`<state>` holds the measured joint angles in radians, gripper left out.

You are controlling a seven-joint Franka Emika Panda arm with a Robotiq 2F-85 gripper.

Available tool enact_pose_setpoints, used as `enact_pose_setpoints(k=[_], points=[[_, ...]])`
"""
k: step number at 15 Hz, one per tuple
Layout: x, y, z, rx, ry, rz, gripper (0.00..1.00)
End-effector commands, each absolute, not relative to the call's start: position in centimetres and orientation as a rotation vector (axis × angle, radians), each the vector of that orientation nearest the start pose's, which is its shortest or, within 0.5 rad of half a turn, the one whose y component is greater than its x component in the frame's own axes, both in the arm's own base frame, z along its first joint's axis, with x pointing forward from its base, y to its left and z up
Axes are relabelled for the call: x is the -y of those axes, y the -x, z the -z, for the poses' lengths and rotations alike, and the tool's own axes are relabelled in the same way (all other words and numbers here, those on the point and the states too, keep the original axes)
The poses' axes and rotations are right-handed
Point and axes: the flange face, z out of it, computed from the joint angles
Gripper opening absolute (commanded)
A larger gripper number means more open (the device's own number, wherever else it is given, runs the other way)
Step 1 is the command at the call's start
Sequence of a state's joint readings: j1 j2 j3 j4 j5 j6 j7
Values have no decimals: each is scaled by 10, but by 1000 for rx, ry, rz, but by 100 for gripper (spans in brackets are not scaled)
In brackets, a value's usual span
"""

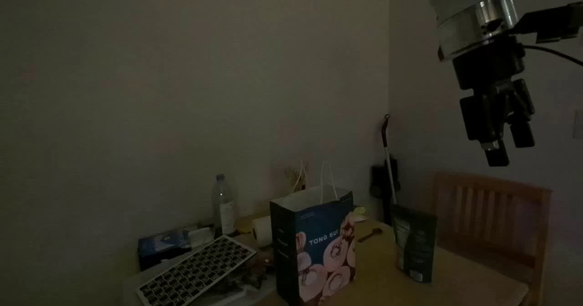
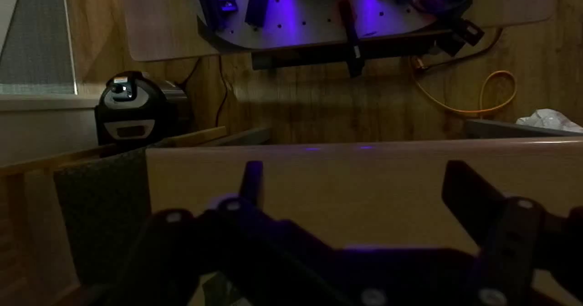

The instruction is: Put the bag inside the plastic bag

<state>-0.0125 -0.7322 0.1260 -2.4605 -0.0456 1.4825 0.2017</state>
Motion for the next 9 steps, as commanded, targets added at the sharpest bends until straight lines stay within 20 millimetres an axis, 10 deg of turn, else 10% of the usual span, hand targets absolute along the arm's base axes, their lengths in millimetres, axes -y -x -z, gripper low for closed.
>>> enact_pose_setpoints(k=[1, 9], points=[[-35, -301, -518, -212, 3276, -379, 100], [-7, -321, -496, -238, 3286, -487, 100]])
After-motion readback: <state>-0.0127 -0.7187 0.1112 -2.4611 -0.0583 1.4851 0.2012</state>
